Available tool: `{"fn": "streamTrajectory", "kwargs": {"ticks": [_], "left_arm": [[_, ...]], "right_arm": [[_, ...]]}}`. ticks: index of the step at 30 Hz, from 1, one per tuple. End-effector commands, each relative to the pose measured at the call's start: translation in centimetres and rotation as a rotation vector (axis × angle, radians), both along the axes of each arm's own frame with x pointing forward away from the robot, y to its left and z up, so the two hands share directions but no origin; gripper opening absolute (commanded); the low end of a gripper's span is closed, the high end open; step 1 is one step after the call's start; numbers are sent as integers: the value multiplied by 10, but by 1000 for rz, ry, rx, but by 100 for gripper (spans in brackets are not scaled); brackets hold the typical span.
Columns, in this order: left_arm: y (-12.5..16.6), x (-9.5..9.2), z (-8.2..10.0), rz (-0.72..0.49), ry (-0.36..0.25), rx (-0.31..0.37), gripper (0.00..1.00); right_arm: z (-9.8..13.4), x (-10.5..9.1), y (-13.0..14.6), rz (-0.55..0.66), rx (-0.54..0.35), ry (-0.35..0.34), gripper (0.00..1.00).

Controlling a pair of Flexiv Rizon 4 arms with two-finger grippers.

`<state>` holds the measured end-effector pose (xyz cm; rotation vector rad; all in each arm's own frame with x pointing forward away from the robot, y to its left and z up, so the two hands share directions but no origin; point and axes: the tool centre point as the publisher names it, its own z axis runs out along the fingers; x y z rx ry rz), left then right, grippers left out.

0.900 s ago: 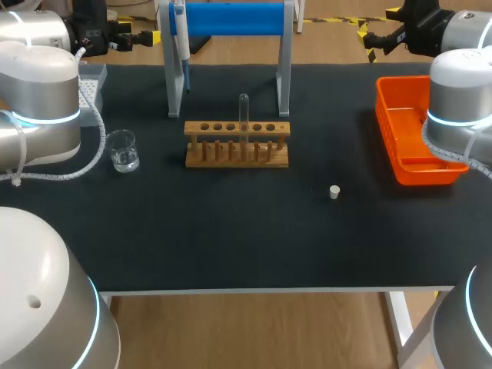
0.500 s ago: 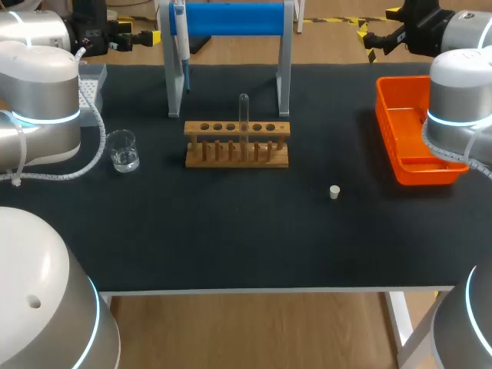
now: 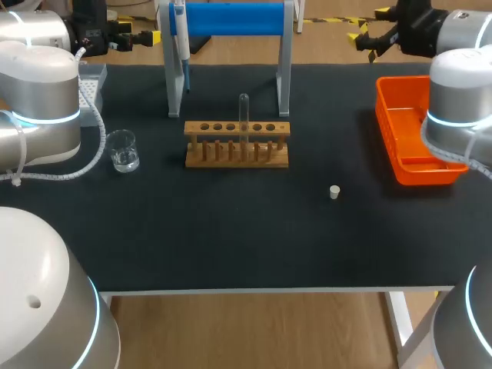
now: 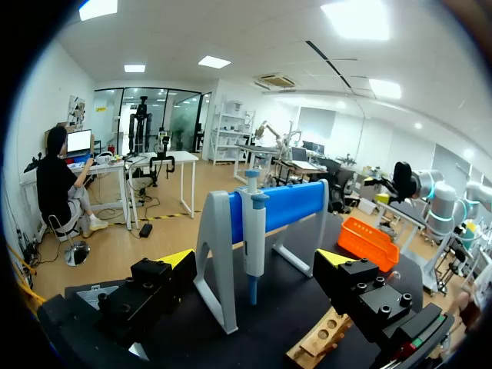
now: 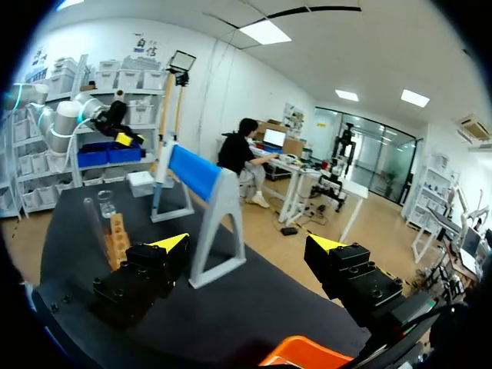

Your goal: Invert the test tube, pick up the pipette, mount the tip to pipette, aspirate from beaker and dispense into the tube, eject the tip, return the pipette, and cap with the stopper.

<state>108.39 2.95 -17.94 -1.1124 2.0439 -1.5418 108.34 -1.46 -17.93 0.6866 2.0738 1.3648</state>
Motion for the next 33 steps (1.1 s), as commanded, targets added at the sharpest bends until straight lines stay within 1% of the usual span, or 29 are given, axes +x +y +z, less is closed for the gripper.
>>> {"fn": "streamTrajectory", "kwargs": {"ticks": [1,6,8,10,11,13,15,17,18,21,23,27,29,33], "left_arm": [[0,-1,-1,1,-5,-2,100],[0,-1,-1,1,-5,-2,100],[0,-1,-1,1,-5,-2,100],[0,-1,-1,1,-5,-2,100],[0,-1,-1,1,-5,-2,100],[0,-1,-1,1,-5,-2,100],[0,-1,-1,1,-5,-2,100],[0,-1,-1,1,-5,-2,100],[0,-1,-1,1,-5,-2,100],[0,-1,-1,1,-5,-2,100],[0,-1,-1,1,-5,-2,100],[0,-1,-1,1,-5,-2,100],[0,-1,-1,1,-5,-2,100],[0,-1,-1,1,-5,-2,100]], "right_arm": [[-3,-51,6,90,11,-13,100],[-20,-100,36,232,22,-14,100],[-30,-116,48,279,27,-3,100],[-39,-129,60,321,25,-14,100],[-44,-135,66,336,16,-5,100],[-51,-145,78,378,30,-19,100],[-59,-151,90,403,21,-34,100],[-65,-156,100,425,35,-24,100],[-68,-158,105,441,43,-34,100],[-74,-166,119,472,57,-29,100],[-78,-171,126,491,52,-31,100],[-82,-177,134,519,51,-35,100],[-81,-177,134,521,31,-50,100],[-81,-177,134,521,31,-50,100]]}}
